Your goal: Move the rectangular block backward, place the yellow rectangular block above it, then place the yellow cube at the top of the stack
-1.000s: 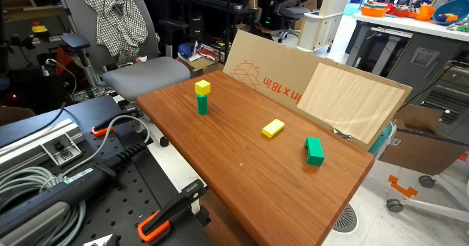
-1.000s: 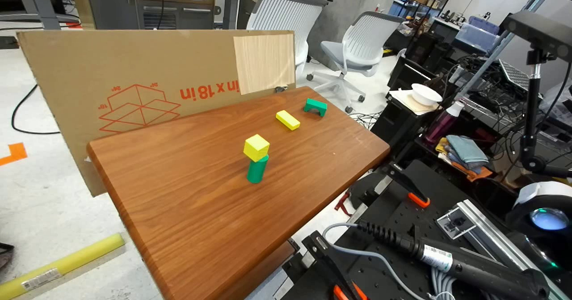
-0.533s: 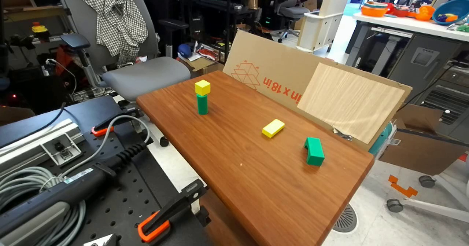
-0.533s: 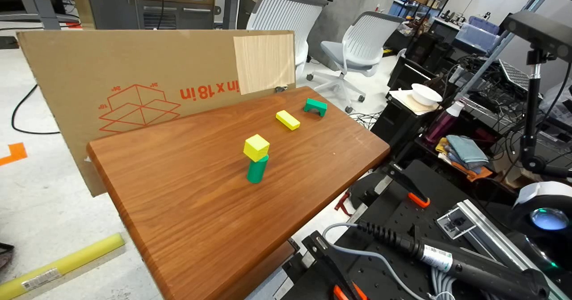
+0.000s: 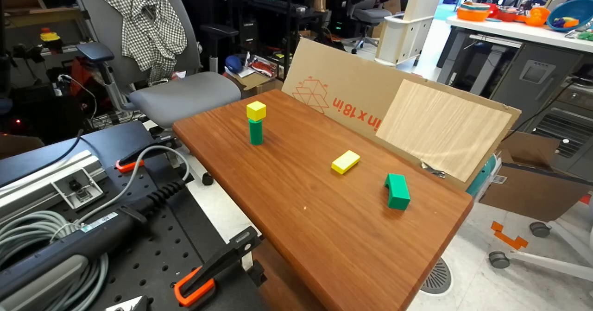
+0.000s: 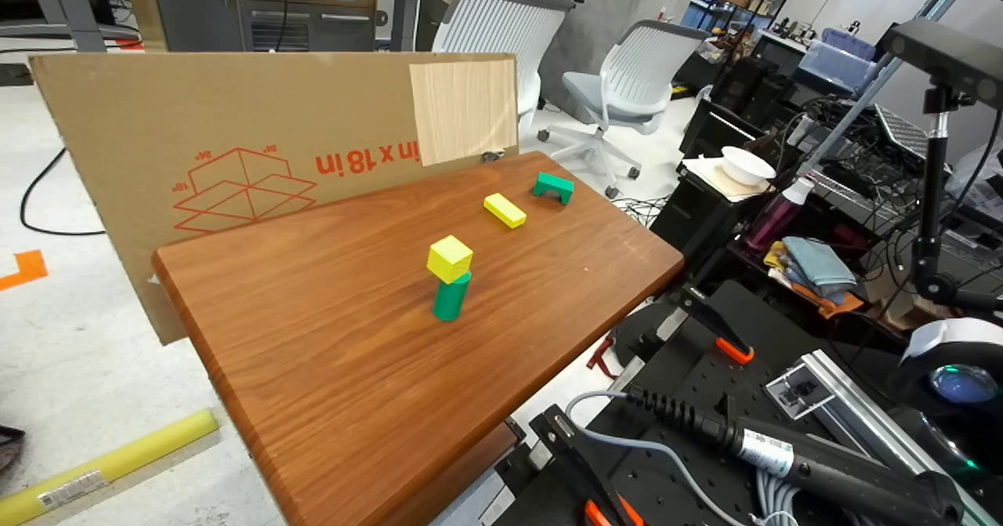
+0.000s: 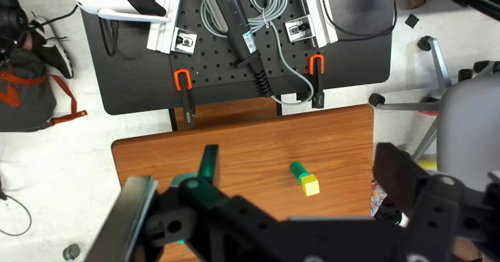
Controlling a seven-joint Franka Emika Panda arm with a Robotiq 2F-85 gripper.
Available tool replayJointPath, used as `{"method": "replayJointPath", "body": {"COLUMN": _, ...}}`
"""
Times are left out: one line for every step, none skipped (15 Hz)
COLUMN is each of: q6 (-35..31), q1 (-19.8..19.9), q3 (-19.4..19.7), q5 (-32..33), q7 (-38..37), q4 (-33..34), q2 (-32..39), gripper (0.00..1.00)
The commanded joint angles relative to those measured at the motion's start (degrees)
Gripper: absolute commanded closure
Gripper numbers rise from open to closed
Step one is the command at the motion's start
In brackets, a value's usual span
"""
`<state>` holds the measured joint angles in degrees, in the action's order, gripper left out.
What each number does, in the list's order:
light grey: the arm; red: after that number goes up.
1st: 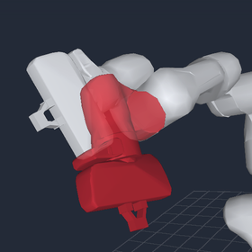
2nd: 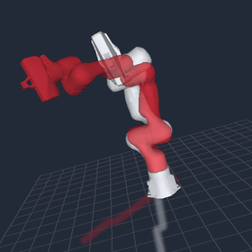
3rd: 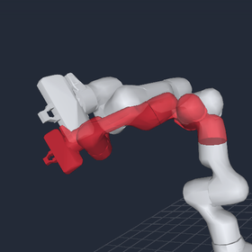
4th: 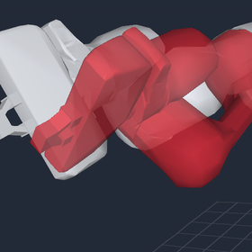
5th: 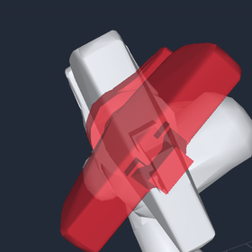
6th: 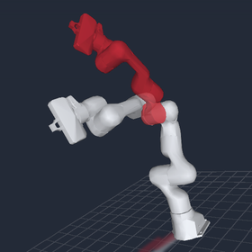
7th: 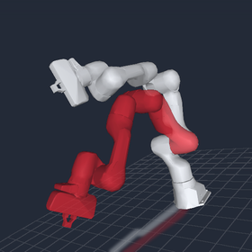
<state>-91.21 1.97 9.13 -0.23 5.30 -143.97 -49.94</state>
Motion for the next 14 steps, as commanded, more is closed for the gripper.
{"method": "replayJointPath", "body": {"q6": 0.12, "q1": 0.84, "q3": -0.56, "q5": -0.42, "q7": 0.53, "q4": 0.13, "q2": 0.17, "gripper": 0.00}}
{"method": "replayJointPath", "body": {"q6": 0.12, "q1": 0.84, "q3": -0.56, "q5": -0.42, "q7": 0.53, "q4": 0.13, "q2": 0.17, "gripper": 0.00}}
{"method": "replayJointPath", "body": {"q6": 0.12, "q1": 0.84, "q3": -0.56, "q5": -0.42, "q7": 0.53, "q4": 0.13, "q2": 0.17, "gripper": 0.00}}
{"method": "replayJointPath", "body": {"q6": 0.12, "q1": 0.84, "q3": -0.56, "q5": -0.42, "q7": 0.53, "q4": 0.13, "q2": 0.17, "gripper": 0.00}}
{"method": "replayJointPath", "body": {"q6": 0.12, "q1": 0.84, "q3": -0.56, "q5": -0.42, "q7": 0.53, "q4": 0.13, "q2": 0.17, "gripper": 0.00}}
{"method": "replayJointPath", "body": {"q6": 0.12, "q1": 0.84, "q3": -0.56, "q5": -0.42, "q7": 0.53, "q4": 0.13, "q2": 0.17, "gripper": 0.00}}
{"method": "replayJointPath", "body": {"q6": 0.12, "q1": 0.84, "q3": -0.56, "q5": -0.42, "q7": 0.53, "q4": 0.13, "q2": 0.17, "gripper": 0.00}}
{"method": "replayJointPath", "body": {"q6": 0.12, "q1": 0.84, "q3": -0.56, "q5": -0.42, "q7": 0.53, "q4": 0.13, "q2": 0.17, "gripper": 0.00}}
{"method": "replayJointPath", "body": {"q6": -0.28, "q1": 0.52, "q3": -0.43, "q5": -0.77, "q7": 0.95, "q4": -0.16, "q2": 0.08, "gripper": 0.00}}
{"method": "replayJointPath", "body": {"q6": -1.21, "q1": 0.34, "q3": -0.45, "q5": -1.05, "q7": 1.02, "q4": -0.62, "q2": 0.06, "gripper": 0.00}}
{"method": "replayJointPath", "body": {"q6": -2.06, "q1": 0.09, "q3": -0.60, "q5": -0.72, "q7": 1.57, "q4": -1.04, "q2": 0.35, "gripper": 0.00}}
{"method": "replayJointPath", "body": {"q6": -3.36, "q1": -0.11, "q3": -0.79, "q5": -0.67, "q7": 1.86, "q4": -1.57, "q2": 0.83, "gripper": 0.00}}
{"method": "replayJointPath", "body": {"q6": -5.08, "q1": -0.46, "q3": -1.00, "q5": -0.36, "q7": 2.61, "q4": -2.13, "q2": 1.76, "gripper": 0.00}}
{"method": "replayJointPath", "body": {"q6": -6.79, "q1": -0.63, "q3": -1.31, "q5": 0.01, "q7": 3.15, "q4": -2.76, "q2": 2.61, "gripper": 0.00}}
